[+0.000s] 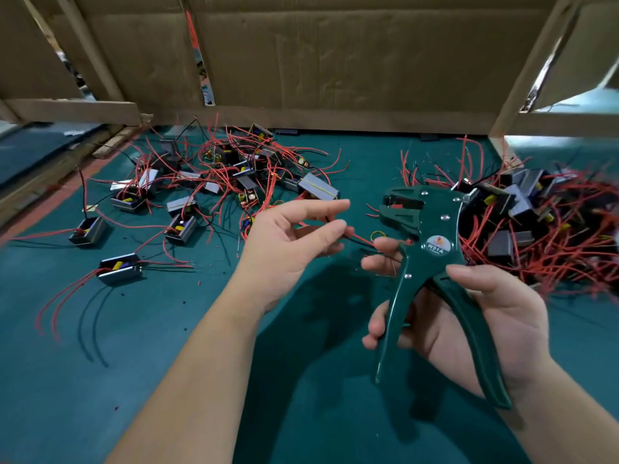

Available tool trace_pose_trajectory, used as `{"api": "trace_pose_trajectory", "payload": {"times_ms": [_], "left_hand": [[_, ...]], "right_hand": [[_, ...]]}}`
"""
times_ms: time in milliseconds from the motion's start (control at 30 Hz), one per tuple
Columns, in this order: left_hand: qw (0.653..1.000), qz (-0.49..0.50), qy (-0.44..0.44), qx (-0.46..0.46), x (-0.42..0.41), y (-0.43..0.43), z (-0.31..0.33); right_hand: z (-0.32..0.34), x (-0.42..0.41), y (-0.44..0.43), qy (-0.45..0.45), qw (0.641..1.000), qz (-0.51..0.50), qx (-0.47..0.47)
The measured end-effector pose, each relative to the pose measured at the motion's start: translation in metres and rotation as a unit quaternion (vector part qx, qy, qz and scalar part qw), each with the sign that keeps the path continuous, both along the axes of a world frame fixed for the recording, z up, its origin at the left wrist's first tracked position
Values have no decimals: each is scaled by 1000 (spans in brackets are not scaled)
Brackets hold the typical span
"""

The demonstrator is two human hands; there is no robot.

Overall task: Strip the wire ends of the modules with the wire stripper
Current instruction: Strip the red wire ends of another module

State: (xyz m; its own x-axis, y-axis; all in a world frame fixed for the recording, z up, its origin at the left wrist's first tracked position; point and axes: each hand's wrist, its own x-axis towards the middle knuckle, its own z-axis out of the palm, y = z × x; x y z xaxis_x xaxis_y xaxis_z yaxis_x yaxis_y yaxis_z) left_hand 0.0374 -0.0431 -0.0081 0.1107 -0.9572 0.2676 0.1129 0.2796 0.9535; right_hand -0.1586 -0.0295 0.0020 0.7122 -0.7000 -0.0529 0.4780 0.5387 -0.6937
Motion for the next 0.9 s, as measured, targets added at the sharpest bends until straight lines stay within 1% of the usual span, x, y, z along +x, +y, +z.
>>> {"api": "trace_pose_trajectory", "payload": {"times_ms": [167, 467, 567, 633, 700, 767, 800, 833, 900], "left_hand": [[1000, 4, 25, 8, -2, -1, -1], [1000, 16, 0, 23, 4, 0, 0], [1000, 2, -18, 20, 7, 0, 1], [999, 0, -39, 38, 10, 1, 1], [993, 23, -91, 74, 14, 2, -2], [977, 50, -175, 110, 17, 2, -4], [966, 60, -227, 111, 17, 2, -6], [949, 72, -291, 95, 15, 2, -8], [901, 101, -422, 34, 12, 3, -10]], "right_hand": [[0, 0, 0, 21, 1000, -9, -5], [-2, -1, -1, 52, 998, -19, -33], [-3, 0, -1, 61, 997, -27, -32], [-4, 1, -1, 67, 996, -38, -38], [-5, 2, -1, 74, 995, -57, -44], [-5, 2, -2, 80, 994, -67, -41], [-5, 2, -3, 81, 994, -66, -40], [-6, 1, -3, 82, 994, -63, -40], [-6, 1, -4, 83, 994, -58, -40]]}}
